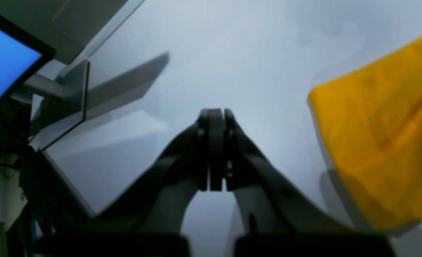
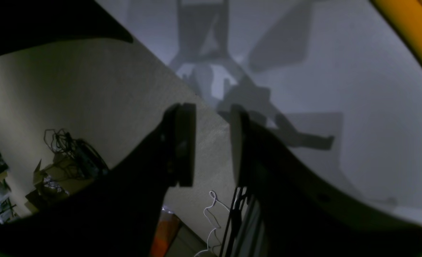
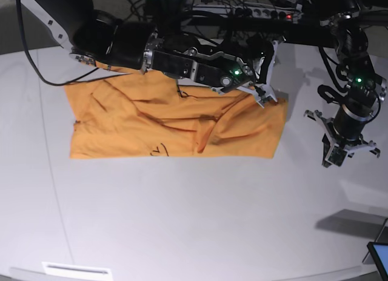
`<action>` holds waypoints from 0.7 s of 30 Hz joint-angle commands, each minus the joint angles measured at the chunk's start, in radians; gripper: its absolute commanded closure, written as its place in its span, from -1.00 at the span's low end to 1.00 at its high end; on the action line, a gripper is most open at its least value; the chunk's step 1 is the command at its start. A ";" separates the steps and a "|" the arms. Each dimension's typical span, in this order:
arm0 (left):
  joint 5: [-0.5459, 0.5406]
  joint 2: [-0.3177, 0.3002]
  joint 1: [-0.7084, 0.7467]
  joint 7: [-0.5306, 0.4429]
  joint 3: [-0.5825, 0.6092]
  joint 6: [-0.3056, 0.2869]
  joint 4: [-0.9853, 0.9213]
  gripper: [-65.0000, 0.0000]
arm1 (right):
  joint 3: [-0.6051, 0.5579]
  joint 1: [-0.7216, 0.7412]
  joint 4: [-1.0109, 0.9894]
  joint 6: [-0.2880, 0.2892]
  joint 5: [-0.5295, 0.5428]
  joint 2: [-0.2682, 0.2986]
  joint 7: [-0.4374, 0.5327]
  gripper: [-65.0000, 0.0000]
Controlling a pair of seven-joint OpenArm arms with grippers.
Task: Fold the T-shirt properly
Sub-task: 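Swing the right gripper over to the shirt's hem end, then lower the right gripper and grasp the hem end's folded edge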
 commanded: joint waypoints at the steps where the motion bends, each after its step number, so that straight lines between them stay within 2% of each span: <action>1: -0.005 -0.017 -0.017 -0.021 -0.003 0.010 0.008 1.00 | 0.007 0.020 0.013 0.001 0.005 -0.016 0.005 0.48; 6: -0.005 -0.017 -0.017 -0.021 -0.003 0.010 0.004 1.00 | 0.007 0.035 -0.013 0.001 0.007 -0.019 0.013 0.48; 21: -0.005 -0.037 -0.007 -0.021 -0.003 0.010 0.002 1.00 | 0.003 0.121 -0.134 0.001 0.005 -0.018 0.170 0.49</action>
